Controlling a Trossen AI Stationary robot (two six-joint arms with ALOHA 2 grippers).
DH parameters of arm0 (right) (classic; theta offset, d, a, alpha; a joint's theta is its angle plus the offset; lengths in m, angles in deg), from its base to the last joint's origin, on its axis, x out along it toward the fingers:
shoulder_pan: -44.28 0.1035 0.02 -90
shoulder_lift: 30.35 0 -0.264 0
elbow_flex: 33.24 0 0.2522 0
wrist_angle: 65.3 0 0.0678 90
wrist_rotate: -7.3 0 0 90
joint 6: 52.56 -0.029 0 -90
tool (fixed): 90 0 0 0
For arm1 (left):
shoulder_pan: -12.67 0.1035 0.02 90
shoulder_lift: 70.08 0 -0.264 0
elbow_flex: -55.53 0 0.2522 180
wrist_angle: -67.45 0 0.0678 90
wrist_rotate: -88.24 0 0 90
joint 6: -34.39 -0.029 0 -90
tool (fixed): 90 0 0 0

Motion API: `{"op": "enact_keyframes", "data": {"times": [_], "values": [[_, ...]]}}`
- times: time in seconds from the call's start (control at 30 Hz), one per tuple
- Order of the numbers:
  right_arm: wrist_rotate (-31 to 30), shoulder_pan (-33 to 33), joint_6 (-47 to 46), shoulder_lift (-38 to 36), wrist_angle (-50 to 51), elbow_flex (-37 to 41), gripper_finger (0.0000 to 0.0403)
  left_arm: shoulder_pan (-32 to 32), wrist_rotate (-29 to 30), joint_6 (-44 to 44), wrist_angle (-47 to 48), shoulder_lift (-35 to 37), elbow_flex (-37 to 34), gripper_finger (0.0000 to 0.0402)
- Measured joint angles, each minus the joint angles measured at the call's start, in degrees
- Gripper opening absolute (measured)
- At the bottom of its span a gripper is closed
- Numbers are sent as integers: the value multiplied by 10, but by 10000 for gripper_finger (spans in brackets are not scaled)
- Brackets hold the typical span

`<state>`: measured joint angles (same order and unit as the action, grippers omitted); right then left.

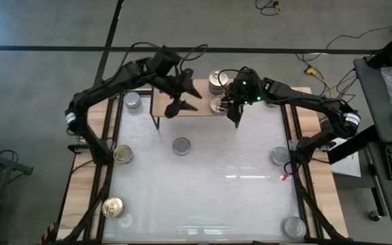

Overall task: Stack canned seafood by type on shelf
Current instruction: Adjust the blue-pink tuna can on the shelf

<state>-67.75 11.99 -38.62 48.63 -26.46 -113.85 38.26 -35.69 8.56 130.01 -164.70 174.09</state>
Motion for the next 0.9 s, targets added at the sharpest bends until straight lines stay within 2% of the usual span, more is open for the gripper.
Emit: {"op": "enact_keyframes", "data": {"times": [0.2,0.33,0.9], "values": [[-2,0,1,13,-7,1,113,-34,1,14,-44,89,-120,235],[-26,1,-4,20,-13,-1,123,-56,4,22,-51,140,-176,235],[-34,3,-4,-4,-15,-2,175,-89,35,124,-40,266,-313,236]]}}
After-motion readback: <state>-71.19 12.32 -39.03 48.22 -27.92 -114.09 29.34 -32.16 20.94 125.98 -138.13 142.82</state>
